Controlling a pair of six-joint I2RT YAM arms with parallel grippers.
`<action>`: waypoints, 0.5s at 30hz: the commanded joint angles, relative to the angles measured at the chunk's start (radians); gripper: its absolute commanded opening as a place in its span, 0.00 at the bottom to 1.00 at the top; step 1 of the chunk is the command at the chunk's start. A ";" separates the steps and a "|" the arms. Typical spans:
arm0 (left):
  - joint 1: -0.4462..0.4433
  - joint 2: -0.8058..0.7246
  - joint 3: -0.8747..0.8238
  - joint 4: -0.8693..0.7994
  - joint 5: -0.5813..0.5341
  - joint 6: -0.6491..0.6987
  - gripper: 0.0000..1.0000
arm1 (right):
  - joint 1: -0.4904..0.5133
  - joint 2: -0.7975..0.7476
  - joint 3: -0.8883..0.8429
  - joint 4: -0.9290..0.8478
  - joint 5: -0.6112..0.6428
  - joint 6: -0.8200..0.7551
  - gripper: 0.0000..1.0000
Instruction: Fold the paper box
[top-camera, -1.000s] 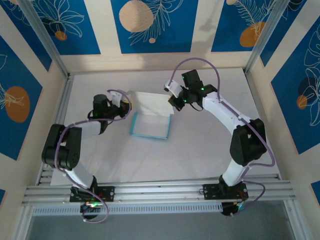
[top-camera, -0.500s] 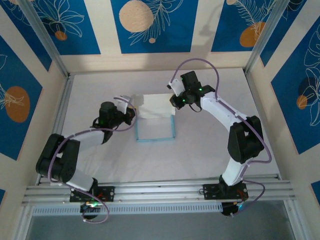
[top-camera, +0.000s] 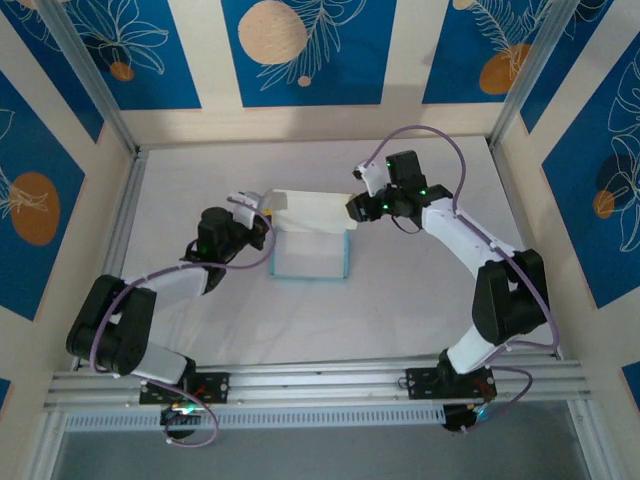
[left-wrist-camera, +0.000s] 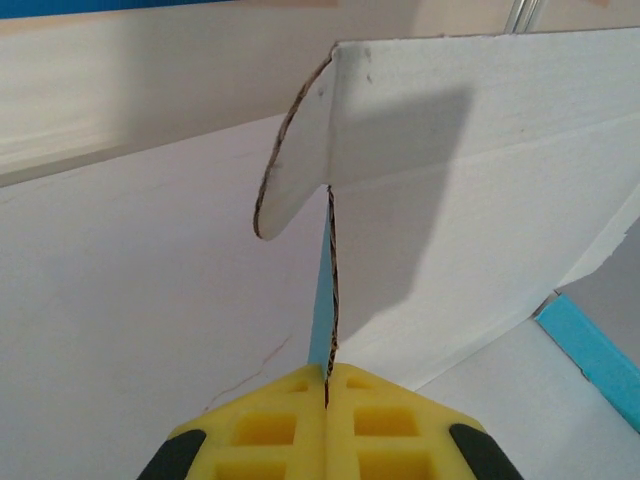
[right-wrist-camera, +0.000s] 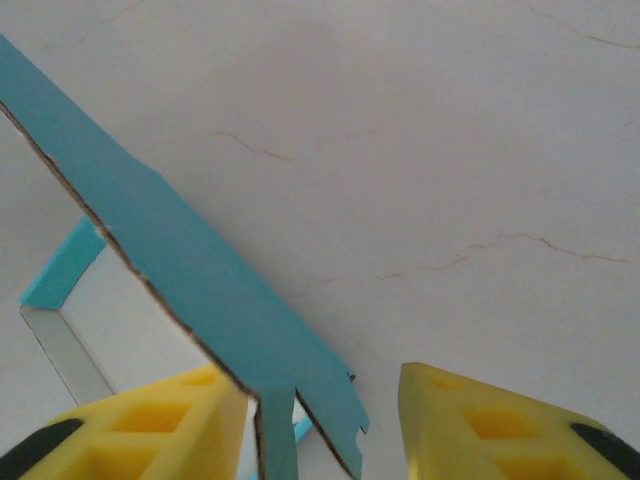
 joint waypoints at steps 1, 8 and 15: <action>-0.012 -0.019 -0.013 0.044 -0.012 0.021 0.00 | -0.015 -0.035 -0.031 0.022 -0.059 0.006 0.49; -0.012 -0.009 -0.018 0.055 -0.012 0.022 0.00 | -0.023 -0.002 0.016 -0.084 -0.078 -0.068 0.50; -0.012 -0.007 -0.018 0.056 -0.014 0.016 0.00 | -0.035 0.023 0.056 -0.113 -0.185 -0.045 0.51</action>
